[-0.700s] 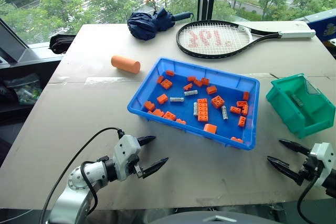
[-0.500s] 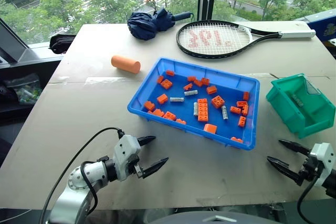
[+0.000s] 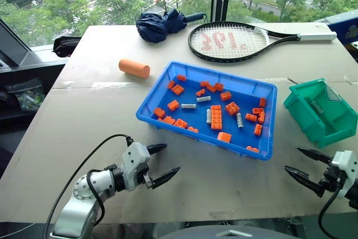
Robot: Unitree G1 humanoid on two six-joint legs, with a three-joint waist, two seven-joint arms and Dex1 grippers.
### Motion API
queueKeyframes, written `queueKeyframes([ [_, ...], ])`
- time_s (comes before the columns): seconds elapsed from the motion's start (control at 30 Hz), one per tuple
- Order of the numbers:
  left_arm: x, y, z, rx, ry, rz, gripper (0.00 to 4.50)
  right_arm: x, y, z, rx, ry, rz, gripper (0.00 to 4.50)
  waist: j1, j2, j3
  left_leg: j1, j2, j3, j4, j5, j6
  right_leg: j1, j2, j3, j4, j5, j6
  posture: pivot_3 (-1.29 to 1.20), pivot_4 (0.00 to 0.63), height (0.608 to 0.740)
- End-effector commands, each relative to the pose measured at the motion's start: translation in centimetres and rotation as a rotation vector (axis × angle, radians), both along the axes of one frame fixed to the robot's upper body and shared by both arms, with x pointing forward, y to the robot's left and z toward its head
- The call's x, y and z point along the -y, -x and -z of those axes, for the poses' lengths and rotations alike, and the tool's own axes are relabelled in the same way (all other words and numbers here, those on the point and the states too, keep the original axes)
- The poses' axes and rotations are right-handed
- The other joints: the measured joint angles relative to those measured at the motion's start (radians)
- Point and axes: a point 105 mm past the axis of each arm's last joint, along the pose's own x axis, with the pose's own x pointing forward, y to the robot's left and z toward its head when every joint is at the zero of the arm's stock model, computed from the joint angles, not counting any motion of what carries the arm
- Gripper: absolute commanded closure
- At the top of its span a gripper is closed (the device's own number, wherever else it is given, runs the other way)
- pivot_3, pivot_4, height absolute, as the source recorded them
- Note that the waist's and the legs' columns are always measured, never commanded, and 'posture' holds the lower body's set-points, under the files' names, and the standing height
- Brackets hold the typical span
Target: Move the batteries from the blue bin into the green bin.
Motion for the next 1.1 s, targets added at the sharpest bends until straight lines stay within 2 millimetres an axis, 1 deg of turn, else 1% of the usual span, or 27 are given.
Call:
queueKeyframes([
  [0.03, 0.1, 0.2, -1.0, 0.018, 0.032, 0.033, 0.0, 0.1, 0.2, -1.8, 0.045, 0.003, -0.015, 0.55, 0.0, 0.0, 0.0, 0.0, 0.0, 0.0, 0.0, 0.0, 0.0, 0.0, 0.0, 0.0, 0.0, 0.0, 0.0, 0.0, 0.15, 0.74],
  [0.1, -0.2, 0.6, -2.0, 0.014, 0.046, 0.066, 0.0, -0.4, 0.6, -2.8, 0.047, -0.013, -0.046, 0.55, 0.0, 0.0, 0.0, 0.0, 0.0, 0.0, 0.0, 0.0, 0.0, 0.0, 0.0, 0.0, 0.0, 0.0, 0.0, 0.0, 0.15, 0.74],
  [0.17, -0.5, 0.8, -3.3, 0.005, 0.069, 0.095, 0.0, -1.1, 0.8, -4.2, 0.057, -0.03, -0.078, 0.55, 0.0, 0.001, 0.001, -0.001, 0.0, -0.001, 0.0, 0.0, 0.0, 0.0, 0.0, 0.0, 0.0, 0.0, 0.0, 0.0, 0.15, 0.74],
  [0.2, -0.7, 0.8, -4.1, 0.002, 0.082, 0.108, 0.0, -1.6, 0.6, -5.2, 0.068, -0.039, -0.092, 0.55, 0.0, 0.001, 0.001, -0.001, 0.0, -0.001, 0.0, 0.0, 0.0, 0.0, 0.0, -0.001, 0.0, 0.0, 0.0, 0.0, 0.15, 0.74],
  [0.27, -0.7, 0.7, -5.7, 0.008, 0.091, 0.151, 0.0, -3.0, 0.6, -6.9, 0.018, -0.072, -0.149, 0.55, -0.001, 0.002, 0.001, -0.001, 0.0, -0.002, 0.0, 0.0, 0.0, 0.0, 0.0, -0.001, 0.0, 0.0, 0.0, 0.0, 0.15, 0.74],
  [0.37, -0.5, 0.4, -8.3, 0.017, 0.09, 0.229, 0.0, -5.6, -1.4, -9.6, 0.057, -0.079, -0.177, 0.55, -0.002, 0.001, 0.001, -0.001, 0.0, -0.003, 0.002, 0.0, 0.0, 0.0, 0.0, -0.003, 0.001, 0.0, -0.001, 0.0, 0.15, 0.74],
  [0.4, -0.5, 0.1, -9.0, 0.024, 0.083, 0.247, 0.0, -6.3, -2.1, -10.2, 0.074, -0.062, -0.176, 0.55, -0.002, 0.001, 0.001, -0.001, 0.0, -0.003, 0.002, 0.0, 0.0, 0.001, 0.0, -0.003, 0.001, 0.0, -0.001, 0.0, 0.15, 0.74],
  [0.5, -0.5, -0.7, -11.0, 0.064, 0.039, 0.283, 0.0, -8.2, -4.6, -11.0, 0.074, 0.024, -0.134, 0.55, -0.001, 0.001, 0.001, -0.003, 0.0, -0.005, 0.002, 0.001, -0.001, 0.0, 0.001, -0.006, 0.0, 0.001, -0.001, 0.0, 0.15, 0.74],
  [0.6, -0.8, -1.3, -12.4, 0.097, -0.032, 0.305, 0.0, -9.8, -6.2, -11.1, 0.03, 0.098, -0.138, 0.55, -0.001, 0.0, 0.002, -0.006, -0.001, -0.01, 0.003, 0.002, -0.003, -0.001, 0.001, -0.011, 0.0, 0.001, -0.001, 0.0, 0.15, 0.74],
  [0.63, -1.0, -1.6, -13.0, 0.113, -0.061, 0.311, 0.0, -10.4, -6.6, -10.6, -0.028, 0.138, -0.142, 0.55, -0.001, 0.0, 0.002, -0.008, -0.001, -0.011, 0.003, 0.004, -0.007, -0.002, 0.001, -0.012, 0.0, 0.001, -0.001, 0.0, 0.15, 0.74],
  [0.7, -1.1, -2.0, -13.8, 0.135, -0.094, 0.316, 0.0, -10.8, -7.8, -10.0, -0.09, 0.215, -0.102, 0.55, -0.002, 0.0, 0.002, -0.011, -0.001, -0.013, 0.003, 0.005, -0.009, -0.005, 0.001, -0.014, 0.0, 0.001, -0.001, 0.0, 0.15, 0.74],
  [0.77, -1.1, -2.2, -14.5, 0.16, -0.117, 0.322, 0.0, -11.5, -9.1, -9.6, -0.128, 0.236, -0.066, 0.55, -0.002, 0.0, 0.002, -0.016, -0.001, -0.015, 0.003, 0.007, -0.011, -0.009, 0.001, -0.016, 0.001, 0.002, -0.002, 0.0, 0.15, 0.74],
  [0.8, -1.1, -2.3, -14.9, 0.172, -0.127, 0.325, 0.0, -11.9, -9.5, -9.4, -0.149, 0.253, -0.058, 0.55, -0.002, 0.0, 0.003, -0.016, -0.001, -0.015, 0.003, 0.007, -0.011, -0.009, 0.001, -0.017, 0.001, 0.002, -0.002, 0.0, 0.15, 0.74],
  [0.87, -1.2, -2.4, -15.6, 0.201, -0.155, 0.323, 0.0, -12.6, -10.1, -8.1, -0.19, 0.316, -0.054, 0.55, -0.003, 0.0, 0.003, -0.018, -0.001, -0.016, 0.003, 0.007, -0.011, -0.01, 0.001, -0.018, 0.001, 0.002, -0.002, 0.0, 0.15, 0.74],
  [0.93, -1.1, -2.5, -16.1, 0.218, -0.169, 0.32, 0.0, -13.1, -10.7, -7.3, -0.212, 0.359, -0.042, 0.55, -0.004, -0.001, 0.004, -0.019, -0.001, -0.017, 0.004, 0.007, -0.012, -0.01, 0.002, -0.019, 0.001, 0.002, -0.002, 0.0, 0.15, 0.74],
  [1.1, -0.3, -2.3, -16.3, 0.23, -0.173, 0.328, 0.0, -13.9, -11.4, -6.4, -0.245, 0.422, -0.028, 0.55, -0.004, 0.0, 0.004, -0.02, -0.002, -0.018, 0.007, 0.007, -0.012, -0.01, 0.002, -0.02, 0.001, 0.002, -0.002, 0.0, 0.15, 0.74],
])
